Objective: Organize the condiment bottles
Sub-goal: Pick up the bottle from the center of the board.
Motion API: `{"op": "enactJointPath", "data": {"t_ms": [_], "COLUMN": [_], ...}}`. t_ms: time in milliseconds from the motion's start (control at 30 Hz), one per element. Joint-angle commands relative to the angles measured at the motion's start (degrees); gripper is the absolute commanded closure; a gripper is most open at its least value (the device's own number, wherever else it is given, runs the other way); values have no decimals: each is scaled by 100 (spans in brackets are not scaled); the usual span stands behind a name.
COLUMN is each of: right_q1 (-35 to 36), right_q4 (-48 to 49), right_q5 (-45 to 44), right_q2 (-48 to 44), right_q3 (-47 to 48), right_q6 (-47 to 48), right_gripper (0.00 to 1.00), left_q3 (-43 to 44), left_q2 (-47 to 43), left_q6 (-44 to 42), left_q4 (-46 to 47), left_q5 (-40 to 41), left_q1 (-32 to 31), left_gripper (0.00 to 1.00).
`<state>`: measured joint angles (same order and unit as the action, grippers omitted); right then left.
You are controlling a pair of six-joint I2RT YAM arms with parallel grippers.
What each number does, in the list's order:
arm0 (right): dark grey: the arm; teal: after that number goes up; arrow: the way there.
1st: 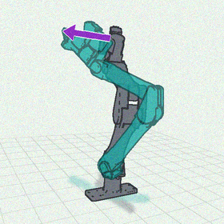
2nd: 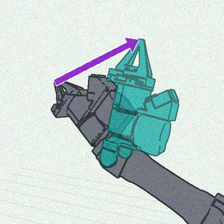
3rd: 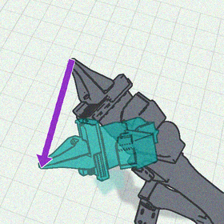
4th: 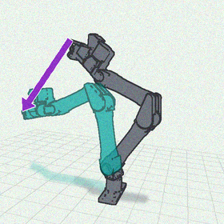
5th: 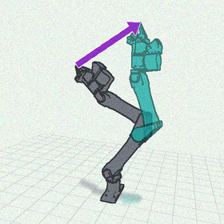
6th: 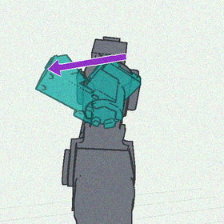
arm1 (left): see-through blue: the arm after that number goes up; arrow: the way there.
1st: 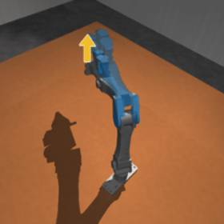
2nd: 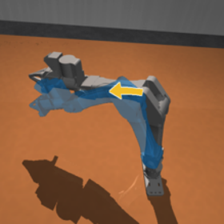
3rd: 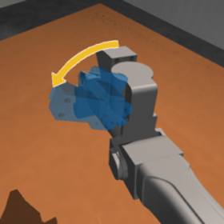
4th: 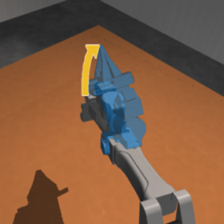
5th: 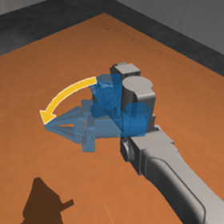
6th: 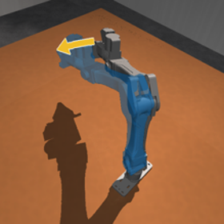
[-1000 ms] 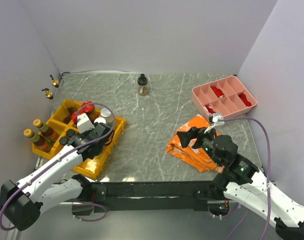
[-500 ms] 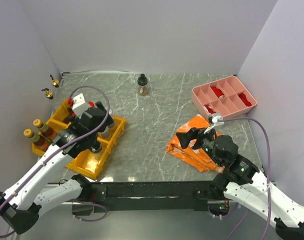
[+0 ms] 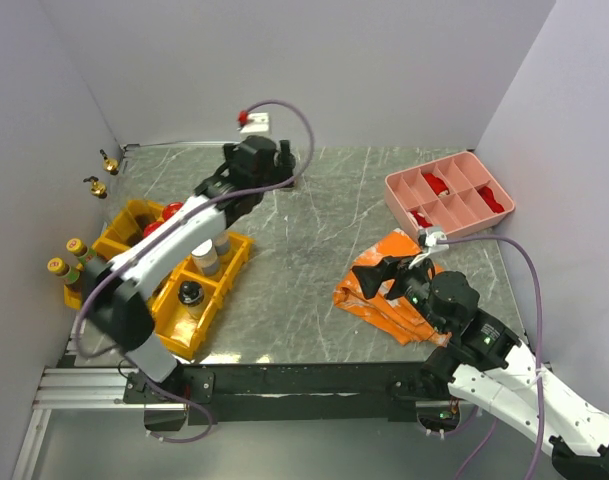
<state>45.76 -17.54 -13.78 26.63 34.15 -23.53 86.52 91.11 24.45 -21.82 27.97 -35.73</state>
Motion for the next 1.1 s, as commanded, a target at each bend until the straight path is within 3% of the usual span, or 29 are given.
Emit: {"op": "enactJointPath", "data": {"t_ms": [0,267,367,833,967,1067], "right_q1": [-14,-5,-5,-14,-5,-6], "right_q4": [303,524,541,655,682,699], "right_q5": [59,165,121,-98,-142,-142], "right_q2": [-97,149,254,492,580,632], "right_q3": [30,39,57,13,30,39], "right_q6": [112,164,173,121,120,120], "right_gripper": [0,0,0,0,0,0], "left_q3": [1093,2938,3177,3450,3371,3301], "left_q2": [994,3087,3518,4468,4512,4477], "left_q6": [-836,-942,-915,-1267,-1258,-1258], "left_q4": [547,477,661,1541,1690,1734], "left_q5": [-326,-1073,-1311,-1610,-1786,-1874], "left_q1": [39,364,549,900,927,927], "left_gripper": [2,3,3,4,10,21]}}
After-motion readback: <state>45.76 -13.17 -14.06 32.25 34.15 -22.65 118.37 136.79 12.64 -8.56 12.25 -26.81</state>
